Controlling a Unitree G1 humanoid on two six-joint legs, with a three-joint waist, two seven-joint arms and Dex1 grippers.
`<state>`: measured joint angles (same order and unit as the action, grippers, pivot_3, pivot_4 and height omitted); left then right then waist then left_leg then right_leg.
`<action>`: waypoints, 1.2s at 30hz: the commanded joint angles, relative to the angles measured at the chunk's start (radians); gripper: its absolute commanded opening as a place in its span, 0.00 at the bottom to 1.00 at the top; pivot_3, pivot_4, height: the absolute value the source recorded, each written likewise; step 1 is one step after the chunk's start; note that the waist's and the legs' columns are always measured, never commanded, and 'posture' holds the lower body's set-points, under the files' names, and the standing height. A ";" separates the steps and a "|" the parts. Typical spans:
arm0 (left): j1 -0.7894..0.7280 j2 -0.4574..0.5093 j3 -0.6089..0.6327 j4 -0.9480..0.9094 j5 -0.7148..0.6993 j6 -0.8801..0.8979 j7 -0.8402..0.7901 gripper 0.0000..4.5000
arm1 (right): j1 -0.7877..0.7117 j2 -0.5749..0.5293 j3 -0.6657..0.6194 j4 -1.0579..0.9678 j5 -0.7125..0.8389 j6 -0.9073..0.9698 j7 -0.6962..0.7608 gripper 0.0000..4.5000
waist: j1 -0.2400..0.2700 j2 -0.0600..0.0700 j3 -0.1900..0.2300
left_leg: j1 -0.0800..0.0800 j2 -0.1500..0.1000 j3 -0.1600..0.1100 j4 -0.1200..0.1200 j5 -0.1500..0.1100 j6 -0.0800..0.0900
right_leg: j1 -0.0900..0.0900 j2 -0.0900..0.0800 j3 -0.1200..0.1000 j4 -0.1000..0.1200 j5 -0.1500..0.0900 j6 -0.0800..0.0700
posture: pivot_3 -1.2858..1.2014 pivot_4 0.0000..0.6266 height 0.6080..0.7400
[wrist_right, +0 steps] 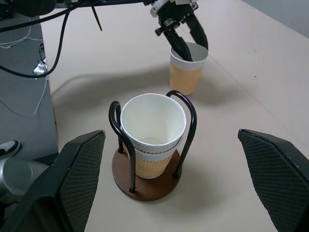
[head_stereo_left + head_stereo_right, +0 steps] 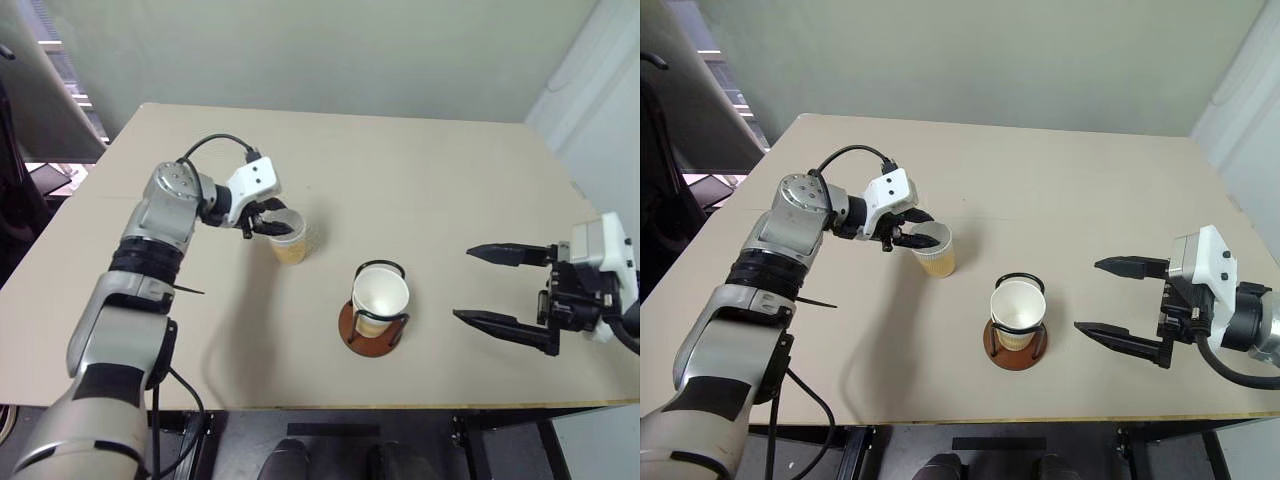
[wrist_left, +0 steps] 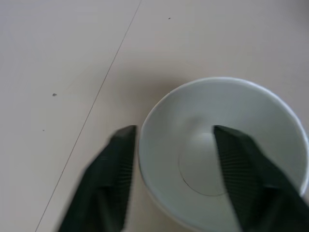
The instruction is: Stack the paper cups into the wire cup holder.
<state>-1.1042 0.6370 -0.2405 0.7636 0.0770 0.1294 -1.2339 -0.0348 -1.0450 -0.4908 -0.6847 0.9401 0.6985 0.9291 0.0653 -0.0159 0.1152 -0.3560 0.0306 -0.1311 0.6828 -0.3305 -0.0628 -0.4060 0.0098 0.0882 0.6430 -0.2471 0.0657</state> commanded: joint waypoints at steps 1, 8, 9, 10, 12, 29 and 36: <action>-0.025 0.000 0.012 -0.012 0.003 -0.015 -0.001 0.20 | -0.003 -0.005 -0.036 -0.023 0.004 -0.011 -0.006 1.00 | 0.000 0.000 0.000 | 0.000 0.000 0.000 0.000 0.000 0.000 | 0.000 0.000 0.000 0.000 0.000 0.000 | 0.52 0.24 1.00; 0.019 0.032 0.023 -0.113 -0.078 -0.021 -0.178 0.01 | -0.003 -0.008 -0.039 -0.016 -0.001 -0.014 -0.002 1.00 | 0.000 0.000 0.000 | 0.000 0.000 0.000 0.000 0.000 0.000 | 0.000 0.000 0.000 0.000 0.000 0.000 | 0.52 0.24 1.00; 0.024 0.037 0.033 -0.149 -0.107 -0.005 -0.215 0.01 | -0.004 -0.007 -0.045 -0.013 0.003 -0.015 0.001 1.00 | 0.000 0.000 0.000 | 0.000 0.000 -0.001 0.000 0.000 0.000 | 0.000 0.000 0.000 0.000 0.000 0.000 | 0.52 0.24 1.00; 0.027 0.041 0.044 -0.185 -0.136 0.010 -0.245 0.01 | -0.006 -0.005 -0.052 -0.009 0.011 -0.014 0.002 1.00 | 0.000 0.000 0.000 | 0.000 0.000 0.000 0.000 0.000 0.000 | 0.000 0.000 0.000 0.000 0.000 0.000 | 0.52 0.24 1.00; 0.022 0.040 0.071 -0.281 -0.212 0.059 -0.298 0.01 | 0.000 -0.005 -0.076 -0.007 0.026 -0.014 0.017 1.00 | 0.001 0.000 0.000 | -0.002 0.000 0.000 0.000 0.000 0.000 | -0.002 0.000 0.000 0.000 0.000 0.000 | 0.52 0.24 1.00; -0.113 0.030 -0.067 -0.618 -0.579 0.136 -0.380 0.01 | 0.041 -0.008 -0.130 -0.025 0.026 -0.003 -0.002 1.00 | 0.000 0.000 0.000 | 0.001 0.002 -0.001 0.001 -0.001 0.002 | 0.001 -0.001 0.003 0.001 0.001 0.001 | 0.52 0.24 1.00; -0.165 -0.054 -0.175 -0.487 -0.495 0.051 -0.380 0.01 | 0.082 -0.001 -0.169 -0.060 0.047 0.008 -0.020 1.00 | 0.000 0.000 0.000 | -0.001 0.001 0.000 0.002 -0.001 0.003 | 0.000 -0.007 0.002 0.001 0.001 0.002 | 0.52 0.24 1.00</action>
<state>-1.2225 0.5895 -0.4195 0.2661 -0.4266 0.2141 -1.5794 0.0417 -1.0443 -0.6140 -0.7168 0.9745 0.7069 0.9193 0.0654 -0.0160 0.1151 -0.3565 0.0311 -0.1304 0.6844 -0.3317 -0.0600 -0.4060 0.0023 0.0902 0.6435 -0.2460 0.0677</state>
